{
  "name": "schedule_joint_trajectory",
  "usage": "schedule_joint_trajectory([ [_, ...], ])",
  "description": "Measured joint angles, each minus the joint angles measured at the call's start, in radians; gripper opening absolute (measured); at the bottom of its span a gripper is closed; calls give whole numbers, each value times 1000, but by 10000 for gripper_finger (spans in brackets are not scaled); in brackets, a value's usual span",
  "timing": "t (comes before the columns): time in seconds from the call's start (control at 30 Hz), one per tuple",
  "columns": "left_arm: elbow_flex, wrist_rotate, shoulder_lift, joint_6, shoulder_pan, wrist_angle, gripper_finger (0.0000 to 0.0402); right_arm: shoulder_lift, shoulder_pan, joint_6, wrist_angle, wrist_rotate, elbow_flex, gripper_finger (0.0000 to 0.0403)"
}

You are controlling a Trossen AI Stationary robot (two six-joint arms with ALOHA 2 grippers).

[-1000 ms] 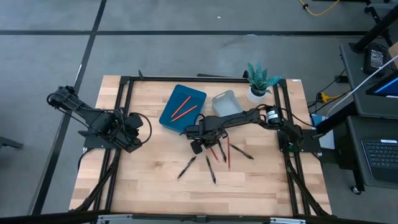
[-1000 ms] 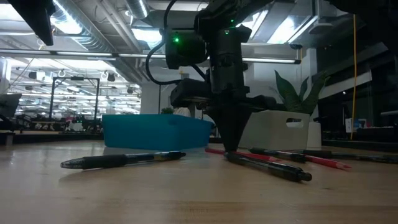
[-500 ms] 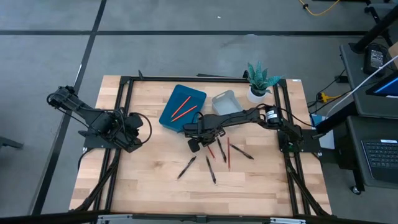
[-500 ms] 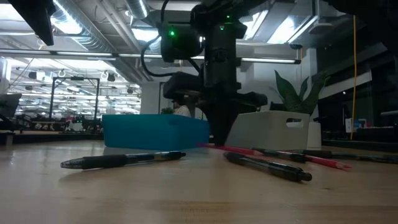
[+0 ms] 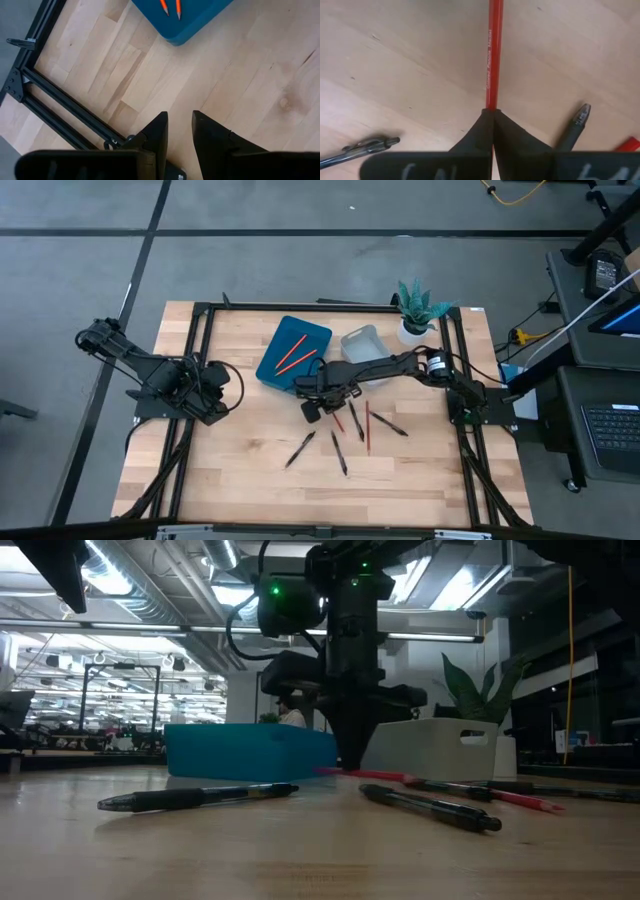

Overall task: Sort pens & pencils
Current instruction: Put the red pencil into the blue bin

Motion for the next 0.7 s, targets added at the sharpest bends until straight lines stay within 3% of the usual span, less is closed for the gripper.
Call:
schedule_joint_trajectory([
  [0.7, 0, -9, 0, 1, 0, 0, 81, -2, 0, -1, -17, -20, 0, 6],
])
